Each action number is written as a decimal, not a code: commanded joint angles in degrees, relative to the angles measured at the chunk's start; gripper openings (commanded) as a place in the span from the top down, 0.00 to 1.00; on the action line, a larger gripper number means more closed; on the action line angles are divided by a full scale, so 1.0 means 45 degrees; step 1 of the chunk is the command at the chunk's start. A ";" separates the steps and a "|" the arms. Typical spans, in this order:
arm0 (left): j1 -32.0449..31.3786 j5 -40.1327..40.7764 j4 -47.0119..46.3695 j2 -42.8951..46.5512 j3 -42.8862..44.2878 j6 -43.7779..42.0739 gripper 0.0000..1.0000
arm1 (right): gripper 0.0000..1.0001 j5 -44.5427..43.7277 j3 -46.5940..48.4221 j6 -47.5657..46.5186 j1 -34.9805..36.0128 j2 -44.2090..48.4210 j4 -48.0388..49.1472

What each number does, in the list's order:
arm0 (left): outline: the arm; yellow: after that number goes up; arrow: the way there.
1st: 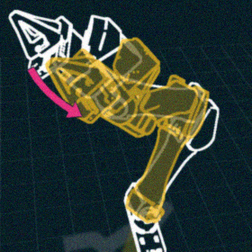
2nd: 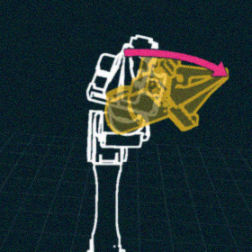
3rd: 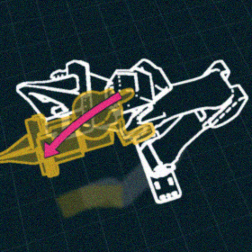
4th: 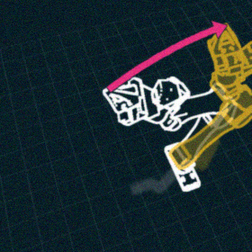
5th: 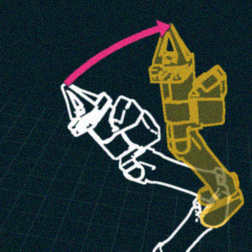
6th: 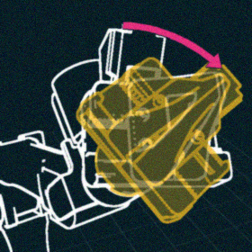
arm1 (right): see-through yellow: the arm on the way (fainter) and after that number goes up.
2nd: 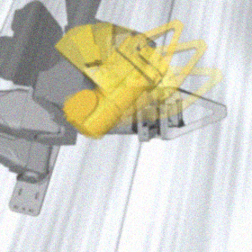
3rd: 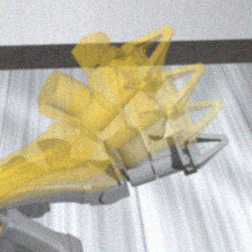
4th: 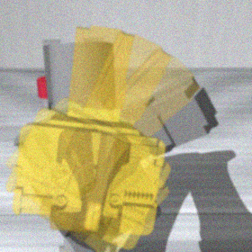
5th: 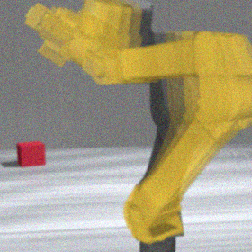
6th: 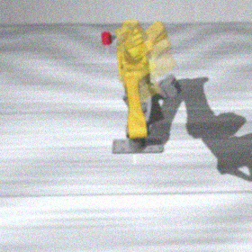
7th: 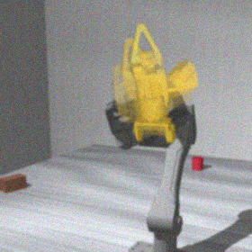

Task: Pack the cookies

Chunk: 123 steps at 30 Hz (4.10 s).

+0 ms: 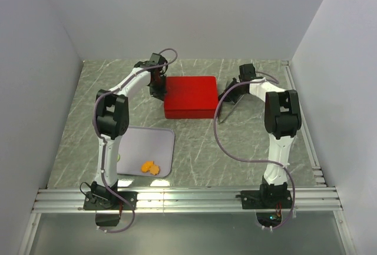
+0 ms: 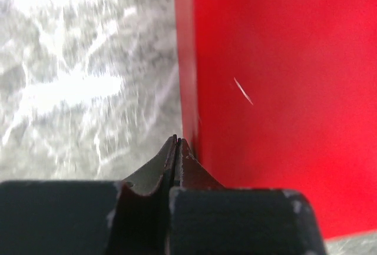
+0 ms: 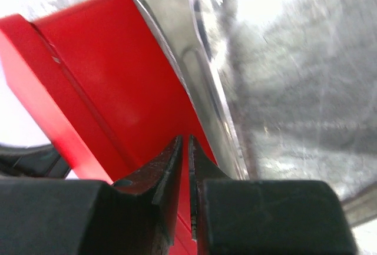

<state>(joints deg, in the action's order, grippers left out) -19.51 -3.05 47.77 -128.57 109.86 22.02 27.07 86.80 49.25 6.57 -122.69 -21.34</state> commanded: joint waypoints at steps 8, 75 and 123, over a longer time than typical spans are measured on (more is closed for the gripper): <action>-0.0821 0.0248 -0.0224 0.2203 -0.1988 0.0399 0.99 | 0.84 -0.0252 -0.1067 0.0051 0.1138 0.2557 -0.0704; -0.0938 -0.1862 -0.2431 0.8904 -1.0606 0.1337 1.00 | 0.50 -0.2715 1.3445 -0.3074 0.2388 -0.6172 -0.4143; -0.1309 -0.0690 -0.3057 0.7984 -1.0469 0.1786 1.00 | 0.66 -0.0606 0.3248 -0.4305 0.3208 0.1854 -0.3265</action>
<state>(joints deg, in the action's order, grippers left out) -25.02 -7.92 34.13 -95.98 62.08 28.95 24.69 100.07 30.30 20.75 -120.64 -39.86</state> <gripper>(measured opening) 0.013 0.338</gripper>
